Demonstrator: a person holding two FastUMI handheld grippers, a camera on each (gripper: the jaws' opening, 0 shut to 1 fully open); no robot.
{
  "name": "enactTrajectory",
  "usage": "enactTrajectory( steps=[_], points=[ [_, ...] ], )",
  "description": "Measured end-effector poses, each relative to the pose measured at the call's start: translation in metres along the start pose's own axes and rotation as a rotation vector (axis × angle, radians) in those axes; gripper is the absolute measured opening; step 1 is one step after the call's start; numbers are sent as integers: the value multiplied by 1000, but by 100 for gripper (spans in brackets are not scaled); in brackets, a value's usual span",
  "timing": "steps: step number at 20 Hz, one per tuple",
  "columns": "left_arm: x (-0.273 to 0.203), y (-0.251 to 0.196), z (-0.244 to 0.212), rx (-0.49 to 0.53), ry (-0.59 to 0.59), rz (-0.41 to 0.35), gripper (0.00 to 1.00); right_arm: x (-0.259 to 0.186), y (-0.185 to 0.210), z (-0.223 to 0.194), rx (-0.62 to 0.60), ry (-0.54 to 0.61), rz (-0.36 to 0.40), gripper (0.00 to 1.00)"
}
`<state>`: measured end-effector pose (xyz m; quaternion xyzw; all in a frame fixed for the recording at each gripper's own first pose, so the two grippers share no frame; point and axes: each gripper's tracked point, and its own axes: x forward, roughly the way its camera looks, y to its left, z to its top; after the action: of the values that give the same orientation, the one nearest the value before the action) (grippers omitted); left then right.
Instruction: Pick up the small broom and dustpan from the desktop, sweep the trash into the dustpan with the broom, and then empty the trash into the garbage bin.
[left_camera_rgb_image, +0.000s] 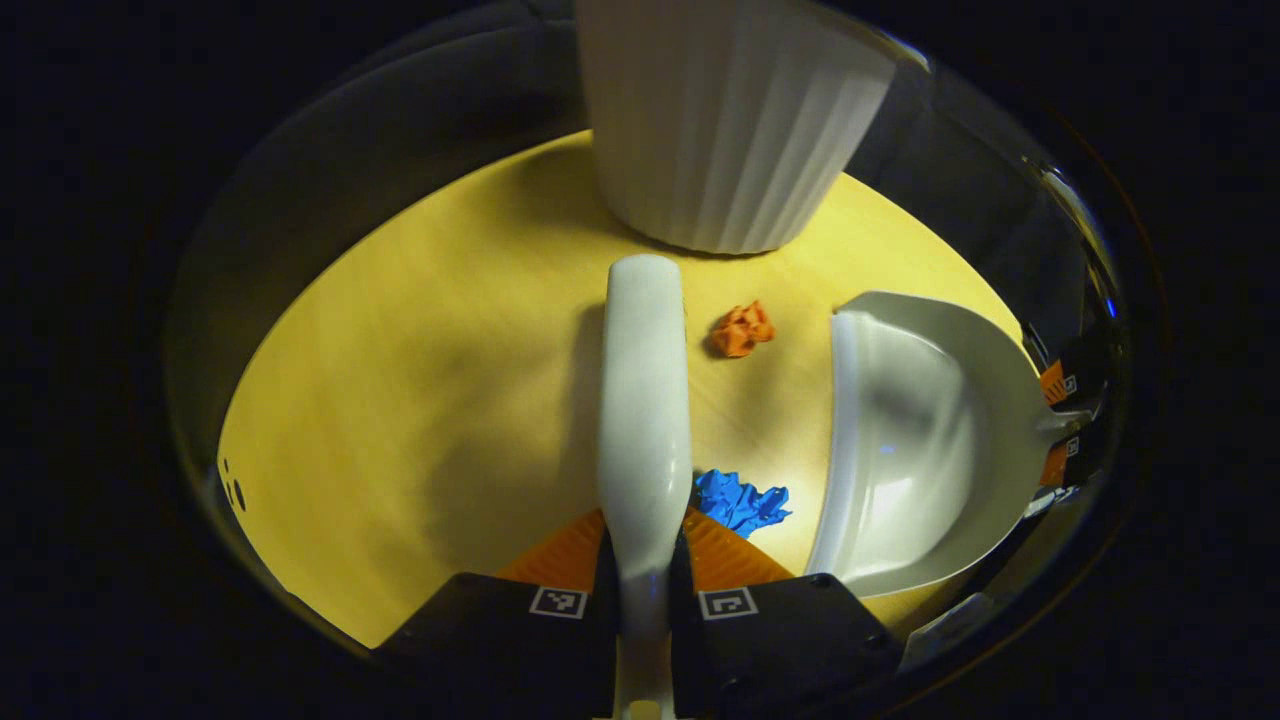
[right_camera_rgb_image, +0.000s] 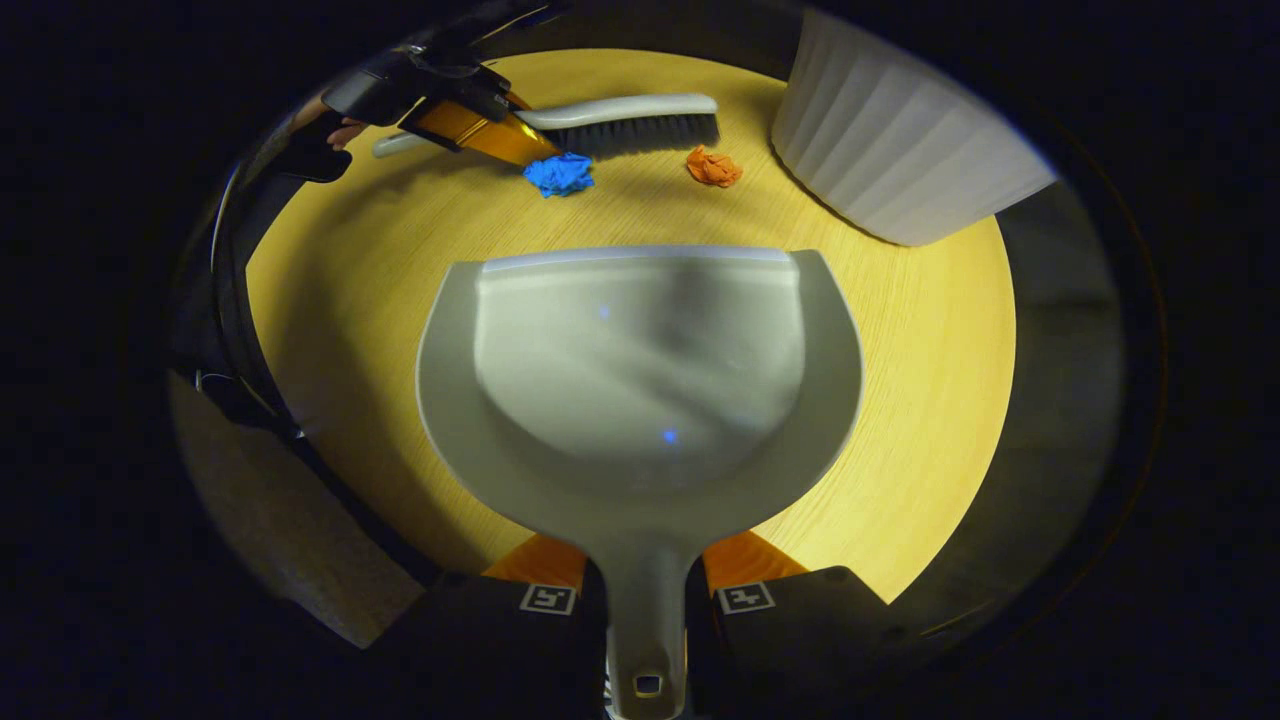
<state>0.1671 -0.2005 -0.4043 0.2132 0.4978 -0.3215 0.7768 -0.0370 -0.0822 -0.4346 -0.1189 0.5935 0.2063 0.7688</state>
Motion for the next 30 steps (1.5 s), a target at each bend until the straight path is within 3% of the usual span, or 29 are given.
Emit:
enactTrajectory(
  steps=[4, 5, 6, 9, 11, 12, 14, 20, 21, 22, 24, 25, 26, 30],
  points=[
    [-12, -50, 2, 98, 15, -223, 26, 4, -6, 0, -29, -28, -5, 36],
    [-16, -51, 3, 100, 18, -261, 26, 4, -6, 0, -28, -33, -5, 41],
    [-26, -58, 5, 90, 22, -300, 26, 6, -6, 0, -25, -44, -5, 36],
    [-51, -75, 2, 52, 20, -375, 24, 9, -7, 2, -17, -70, -13, 36],
    [-53, -77, 0, 12, 6, -348, 26, 13, -10, 3, -4, -98, -29, 36],
    [-58, -76, 3, -11, -13, -333, 24, 13, -11, 2, -1, -111, -45, 41],
    [-74, -65, 8, -52, -67, -285, 26, 8, -10, -1, 30, -140, -64, 36],
    [-98, -30, -18, -215, -122, -86, 26, -21, -3, -10, 208, -192, -108, 36],
    [-100, -23, -24, -241, -125, -64, 26, -25, -1, -13, 240, -194, -121, 31],
    [-103, -19, -32, -261, -124, -45, 26, -31, 0, -13, 268, -198, -138, 36],
    [-104, -18, -47, -290, -119, -22, 26, -44, 3, -14, 307, -201, -182, 36],
    [-104, -20, -56, -302, -114, -22, 27, -54, 1, -14, 320, -204, -208, 41],
    [-104, -24, -63, -312, -111, -23, 26, -66, 0, -14, 334, -206, -228, 36],
    [-105, -32, -98, -302, -104, -38, 26, -102, -6, -11, 446, -214, -276, 36]
  ],
)
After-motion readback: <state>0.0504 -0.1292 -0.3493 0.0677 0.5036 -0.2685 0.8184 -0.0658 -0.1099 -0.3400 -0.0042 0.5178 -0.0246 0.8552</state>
